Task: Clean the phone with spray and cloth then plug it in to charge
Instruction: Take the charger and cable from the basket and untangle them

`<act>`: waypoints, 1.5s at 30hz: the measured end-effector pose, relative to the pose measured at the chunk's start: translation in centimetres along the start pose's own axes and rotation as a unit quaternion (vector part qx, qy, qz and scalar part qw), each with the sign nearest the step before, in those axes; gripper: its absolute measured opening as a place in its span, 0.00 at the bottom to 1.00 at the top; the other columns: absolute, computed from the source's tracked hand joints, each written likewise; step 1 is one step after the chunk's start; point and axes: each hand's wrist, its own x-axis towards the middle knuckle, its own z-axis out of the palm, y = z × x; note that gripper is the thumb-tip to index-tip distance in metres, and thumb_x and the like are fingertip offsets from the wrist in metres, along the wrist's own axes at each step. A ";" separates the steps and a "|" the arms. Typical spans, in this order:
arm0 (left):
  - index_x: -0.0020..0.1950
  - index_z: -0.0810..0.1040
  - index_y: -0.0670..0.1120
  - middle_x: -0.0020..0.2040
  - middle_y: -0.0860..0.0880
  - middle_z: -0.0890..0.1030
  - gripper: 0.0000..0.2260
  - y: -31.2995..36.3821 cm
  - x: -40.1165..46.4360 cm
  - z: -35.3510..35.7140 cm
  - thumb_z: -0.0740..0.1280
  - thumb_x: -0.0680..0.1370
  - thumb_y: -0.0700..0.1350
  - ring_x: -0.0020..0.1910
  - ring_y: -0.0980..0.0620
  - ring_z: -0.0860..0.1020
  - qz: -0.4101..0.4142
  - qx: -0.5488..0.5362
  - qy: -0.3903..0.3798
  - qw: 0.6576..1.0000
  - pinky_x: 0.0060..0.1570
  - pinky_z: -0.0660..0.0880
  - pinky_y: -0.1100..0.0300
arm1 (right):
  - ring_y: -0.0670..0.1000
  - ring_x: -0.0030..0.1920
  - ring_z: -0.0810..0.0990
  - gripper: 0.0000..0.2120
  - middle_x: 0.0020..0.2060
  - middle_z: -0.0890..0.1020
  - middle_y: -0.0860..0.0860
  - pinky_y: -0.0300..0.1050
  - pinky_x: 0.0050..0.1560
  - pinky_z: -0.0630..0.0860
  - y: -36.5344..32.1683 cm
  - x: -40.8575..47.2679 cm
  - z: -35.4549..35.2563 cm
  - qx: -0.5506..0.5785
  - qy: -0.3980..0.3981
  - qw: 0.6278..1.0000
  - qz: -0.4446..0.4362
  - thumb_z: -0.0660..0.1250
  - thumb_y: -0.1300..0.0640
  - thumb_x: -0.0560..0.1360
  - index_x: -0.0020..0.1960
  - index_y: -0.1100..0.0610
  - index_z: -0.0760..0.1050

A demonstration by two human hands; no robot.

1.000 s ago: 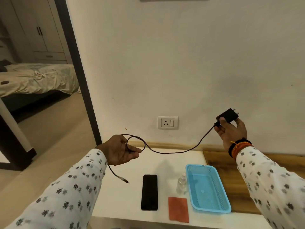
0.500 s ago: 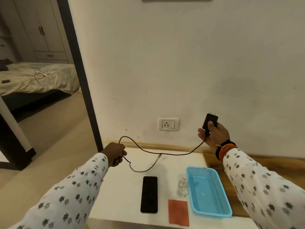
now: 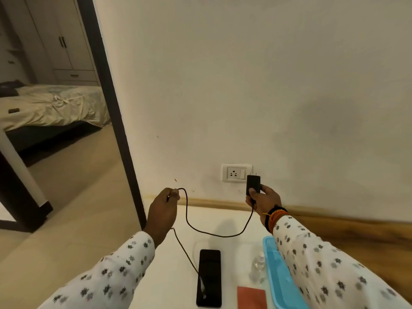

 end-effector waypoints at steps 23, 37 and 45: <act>0.42 0.82 0.46 0.27 0.59 0.72 0.12 -0.3 4.2 3.0 0.62 0.82 0.44 0.31 0.54 0.65 -0.026 -0.175 0.016 0.984 0.33 0.64 0.59 | 0.55 0.28 0.79 0.02 0.35 0.81 0.57 0.52 0.42 0.82 5.9 10.3 5.9 -0.085 0.051 0.994 0.049 0.67 0.65 0.75 0.47 0.61 0.78; 0.42 0.83 0.47 0.27 0.57 0.69 0.11 -1.8 3.3 4.6 0.64 0.81 0.46 0.29 0.54 0.63 -0.053 -0.181 -0.017 0.982 0.31 0.62 0.60 | 0.54 0.38 0.85 0.04 0.35 0.84 0.52 0.51 0.49 0.81 7.6 8.9 7.1 -0.064 0.113 0.990 -0.059 0.71 0.55 0.74 0.49 0.53 0.80; 0.42 0.83 0.48 0.30 0.51 0.66 0.11 -2.6 2.9 5.0 0.63 0.81 0.47 0.28 0.54 0.61 -0.055 -0.174 -0.028 0.983 0.28 0.60 0.60 | 0.58 0.36 0.84 0.07 0.28 0.82 0.54 0.48 0.42 0.79 5.8 9.2 7.9 -0.090 0.146 0.982 -0.084 0.69 0.54 0.75 0.39 0.53 0.81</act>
